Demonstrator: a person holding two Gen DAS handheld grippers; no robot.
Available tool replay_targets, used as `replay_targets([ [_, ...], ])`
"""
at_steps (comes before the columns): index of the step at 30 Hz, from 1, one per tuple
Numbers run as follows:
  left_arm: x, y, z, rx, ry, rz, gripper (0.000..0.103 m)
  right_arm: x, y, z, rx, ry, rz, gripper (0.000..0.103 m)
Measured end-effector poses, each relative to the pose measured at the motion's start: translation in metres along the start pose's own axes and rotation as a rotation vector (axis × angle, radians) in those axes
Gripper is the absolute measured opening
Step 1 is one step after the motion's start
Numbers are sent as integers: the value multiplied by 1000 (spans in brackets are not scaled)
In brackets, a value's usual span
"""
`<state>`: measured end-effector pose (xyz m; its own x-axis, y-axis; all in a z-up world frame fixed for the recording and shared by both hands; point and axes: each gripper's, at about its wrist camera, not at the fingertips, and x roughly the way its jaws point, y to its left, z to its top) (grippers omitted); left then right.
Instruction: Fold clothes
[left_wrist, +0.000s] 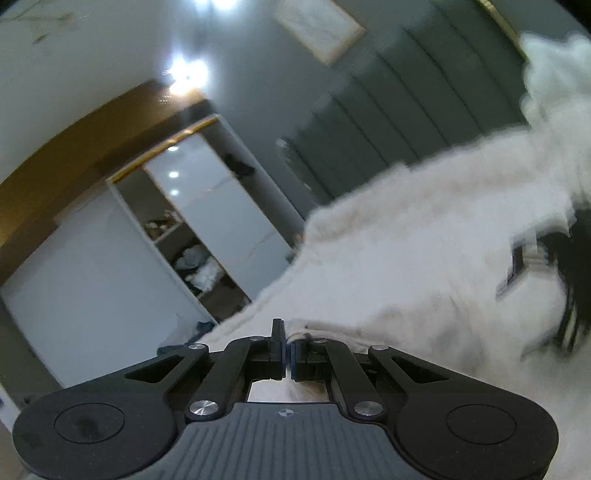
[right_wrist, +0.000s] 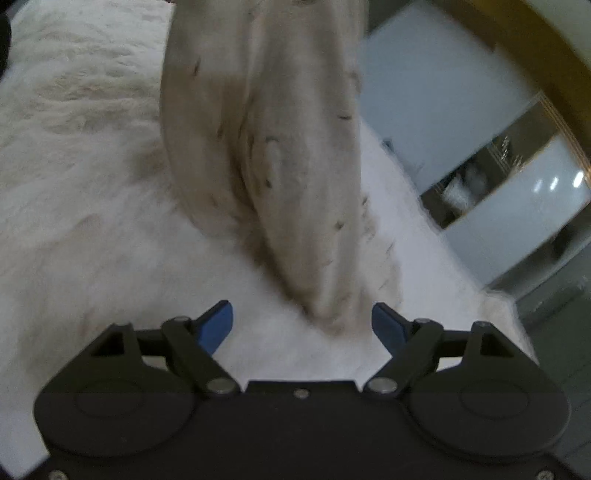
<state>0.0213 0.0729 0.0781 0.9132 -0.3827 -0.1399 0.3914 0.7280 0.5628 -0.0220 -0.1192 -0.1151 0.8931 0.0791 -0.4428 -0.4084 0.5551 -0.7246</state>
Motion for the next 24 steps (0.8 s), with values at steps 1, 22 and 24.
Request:
replay_targets([
  [1,-1,4,7,-20,-2,7,1,1,-1,5,-8,-11,-5,81],
  [22,-19,46,86,-203,55,54,1,-13,18,75,112,-104,-104,0],
  [24,-23,52,83,-215,56,71,1,-24,-3,72,175,-145,-98,0],
])
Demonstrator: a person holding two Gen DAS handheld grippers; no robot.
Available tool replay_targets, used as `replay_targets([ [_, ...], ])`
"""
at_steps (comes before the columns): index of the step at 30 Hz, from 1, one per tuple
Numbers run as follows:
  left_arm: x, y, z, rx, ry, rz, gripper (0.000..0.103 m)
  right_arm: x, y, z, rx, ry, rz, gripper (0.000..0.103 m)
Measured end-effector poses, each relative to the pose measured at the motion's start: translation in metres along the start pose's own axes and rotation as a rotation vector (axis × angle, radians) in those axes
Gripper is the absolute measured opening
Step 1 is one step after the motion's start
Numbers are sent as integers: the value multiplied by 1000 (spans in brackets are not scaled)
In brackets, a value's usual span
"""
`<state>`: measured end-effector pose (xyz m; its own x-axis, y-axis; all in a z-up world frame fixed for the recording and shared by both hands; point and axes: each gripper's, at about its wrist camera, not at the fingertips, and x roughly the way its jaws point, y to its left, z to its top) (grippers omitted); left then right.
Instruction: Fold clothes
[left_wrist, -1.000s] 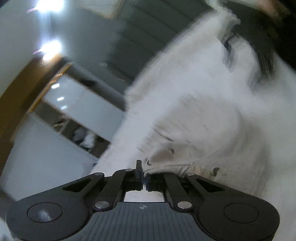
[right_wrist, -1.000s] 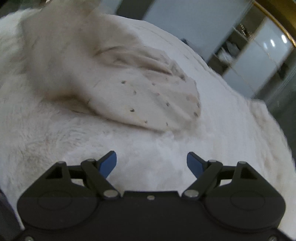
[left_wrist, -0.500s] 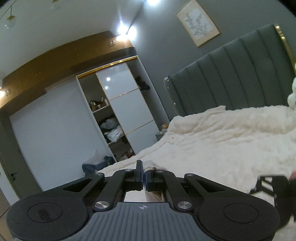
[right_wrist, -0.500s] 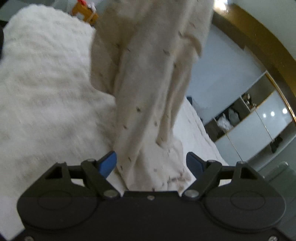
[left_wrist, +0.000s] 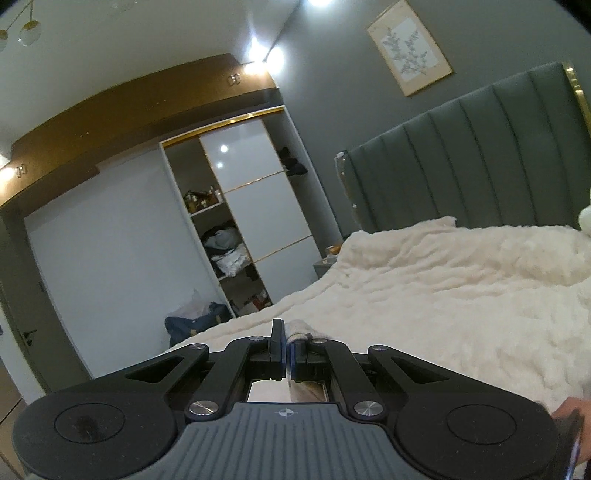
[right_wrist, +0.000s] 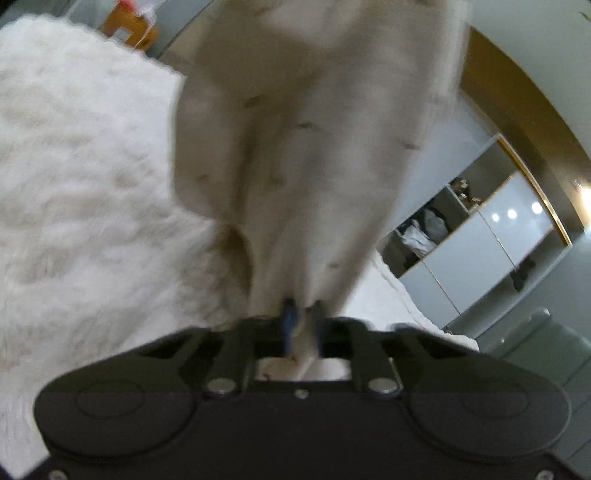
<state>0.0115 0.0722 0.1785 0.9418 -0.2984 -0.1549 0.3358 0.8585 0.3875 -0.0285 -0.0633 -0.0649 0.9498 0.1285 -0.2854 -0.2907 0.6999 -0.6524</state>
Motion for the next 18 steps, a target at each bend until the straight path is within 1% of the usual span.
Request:
replay_targets([
  [1,-1,2,-1,-8,1,4,1,-6,-15,1,41,-26,1,0],
  [3,-4,13,-1,-39,3,25,1,-15,-41,4,67,-63,-43,0],
  [6,-8,27,-1,-61,6,66,1,-30,-84,11,111,-93,-98,0],
  [7,-8,30,-1,-69,8,73,1,-38,-108,17,136,-110,-123,0],
  [11,-15,51,4,-141,-1,97,1,-64,-166,35,172,-163,-198,0],
  [13,-25,59,18,-162,-35,98,1,-84,-205,52,184,-203,-236,0],
  [16,-40,66,39,-171,-83,100,1,-118,-246,78,184,-269,-275,0],
  [18,-58,73,60,-184,-131,101,1,-141,-273,95,184,-311,-301,0],
])
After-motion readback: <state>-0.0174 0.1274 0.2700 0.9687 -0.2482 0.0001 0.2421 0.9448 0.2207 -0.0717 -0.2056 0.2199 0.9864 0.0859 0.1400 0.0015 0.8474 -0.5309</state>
